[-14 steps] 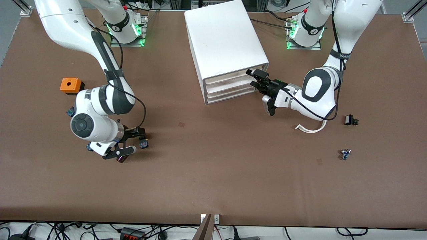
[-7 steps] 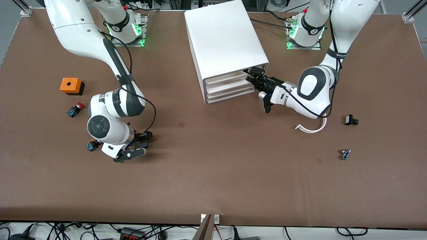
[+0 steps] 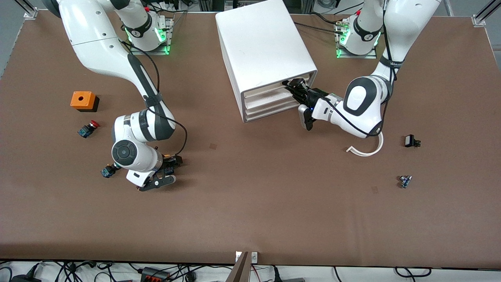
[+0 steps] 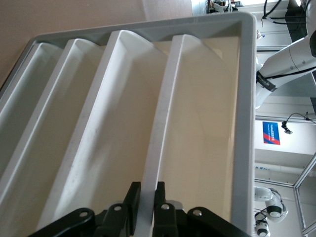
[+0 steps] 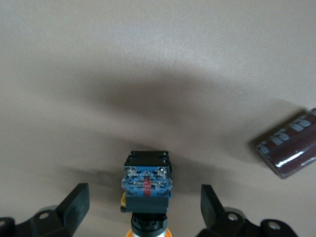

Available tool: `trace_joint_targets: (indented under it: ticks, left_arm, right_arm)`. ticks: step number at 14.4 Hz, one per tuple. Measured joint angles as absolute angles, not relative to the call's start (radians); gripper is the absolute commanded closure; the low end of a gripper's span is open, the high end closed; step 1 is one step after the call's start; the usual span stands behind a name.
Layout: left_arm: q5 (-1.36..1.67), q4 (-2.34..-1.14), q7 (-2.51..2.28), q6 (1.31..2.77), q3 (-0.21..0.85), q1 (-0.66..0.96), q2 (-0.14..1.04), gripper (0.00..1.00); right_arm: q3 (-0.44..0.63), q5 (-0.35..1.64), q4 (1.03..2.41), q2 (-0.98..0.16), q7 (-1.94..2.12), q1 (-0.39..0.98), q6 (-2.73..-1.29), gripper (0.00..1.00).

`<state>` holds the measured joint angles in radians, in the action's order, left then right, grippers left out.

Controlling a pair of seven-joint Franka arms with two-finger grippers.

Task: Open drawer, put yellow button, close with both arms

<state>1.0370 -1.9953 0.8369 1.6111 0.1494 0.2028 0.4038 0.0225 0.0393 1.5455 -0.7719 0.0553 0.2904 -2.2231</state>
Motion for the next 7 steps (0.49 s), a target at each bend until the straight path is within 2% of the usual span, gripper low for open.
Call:
trace_joint_targets:
  ticks: [5, 6, 7]
  left_arm:
    - [1.037, -1.989, 0.855, 1.611, 0.150, 0.203, 0.409, 0.96]
    - [1.037, -1.982, 0.857, 1.611, 0.150, 0.204, 0.412, 0.96]
    - [1.036, -1.975, 0.858, 1.612, 0.151, 0.206, 0.415, 0.96]
  right_arm:
    - [0.023, 0.039, 1.545, -0.781, 0.055, 0.291, -2.227, 0.20]
    - [0.023, 0.039, 1.545, -0.781, 0.055, 0.292, -2.230, 0.26]
    - [0.023, 0.039, 1.544, -0.781, 0.055, 0.292, -2.234, 0.38]
